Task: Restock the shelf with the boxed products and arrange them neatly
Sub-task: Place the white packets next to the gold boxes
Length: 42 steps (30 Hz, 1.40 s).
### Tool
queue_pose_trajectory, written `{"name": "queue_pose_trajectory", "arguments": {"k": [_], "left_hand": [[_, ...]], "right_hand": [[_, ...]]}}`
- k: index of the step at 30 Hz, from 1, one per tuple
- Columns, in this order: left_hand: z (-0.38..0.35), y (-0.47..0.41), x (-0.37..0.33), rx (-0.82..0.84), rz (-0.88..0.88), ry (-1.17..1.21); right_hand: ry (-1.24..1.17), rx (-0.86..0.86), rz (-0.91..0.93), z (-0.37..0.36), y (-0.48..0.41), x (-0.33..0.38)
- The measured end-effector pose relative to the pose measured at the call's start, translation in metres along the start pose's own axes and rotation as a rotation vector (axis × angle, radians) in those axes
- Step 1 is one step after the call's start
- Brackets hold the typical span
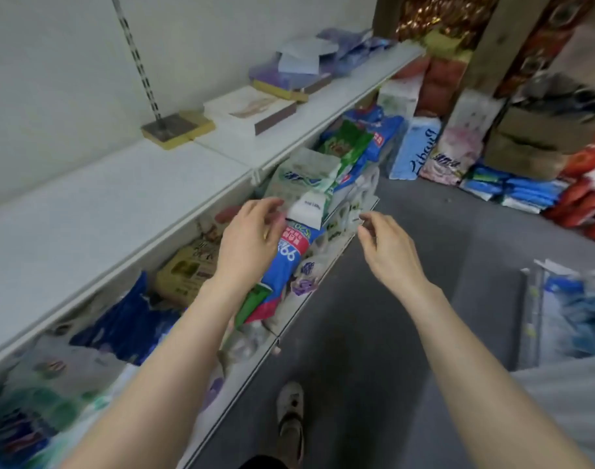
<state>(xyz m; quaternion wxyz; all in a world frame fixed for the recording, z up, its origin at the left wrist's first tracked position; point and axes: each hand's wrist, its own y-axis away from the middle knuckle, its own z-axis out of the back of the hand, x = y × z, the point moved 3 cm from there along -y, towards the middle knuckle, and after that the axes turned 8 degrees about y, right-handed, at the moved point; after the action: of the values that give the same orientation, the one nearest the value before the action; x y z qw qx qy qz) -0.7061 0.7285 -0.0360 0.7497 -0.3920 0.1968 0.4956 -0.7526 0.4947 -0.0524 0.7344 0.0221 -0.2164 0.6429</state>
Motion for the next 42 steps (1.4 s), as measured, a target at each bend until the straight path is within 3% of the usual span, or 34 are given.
{"name": "queue_pose_trajectory", "arguments": {"k": [6,11,22,26,30,33,38,42], "left_hand": [[-0.017,-0.154,0.001,-0.043,-0.074,0.000],[-0.031,-0.265,0.037,-0.007,0.019,-0.103],[-0.076,-0.361,0.091,0.097,0.149,-0.299],[-0.090,-0.387,0.110,0.017,0.228,-0.495],[-0.085,-0.410,0.102,-0.225,0.338,-0.442],[-0.090,-0.438,0.082,-0.310,0.310,-0.471],[-0.138,-0.503,0.075,-0.157,0.285,-0.508],[-0.171,-0.537,0.076,0.023,0.473,-0.582]], "right_hand": [[0.038,-0.050,0.016,0.016,-0.135,-0.012],[0.004,-0.069,0.045,0.010,-0.225,-0.011],[-0.006,-0.036,0.203,-0.027,-0.400,-0.030],[-0.016,-0.077,0.303,-0.036,-0.491,-0.032],[-0.093,-0.012,0.327,-0.045,-0.587,-0.030],[0.014,-0.028,0.430,-0.059,-0.652,-0.029],[0.233,0.098,0.556,-0.077,-0.705,-0.034],[0.337,0.028,0.634,-0.079,-0.689,-0.061]]}}
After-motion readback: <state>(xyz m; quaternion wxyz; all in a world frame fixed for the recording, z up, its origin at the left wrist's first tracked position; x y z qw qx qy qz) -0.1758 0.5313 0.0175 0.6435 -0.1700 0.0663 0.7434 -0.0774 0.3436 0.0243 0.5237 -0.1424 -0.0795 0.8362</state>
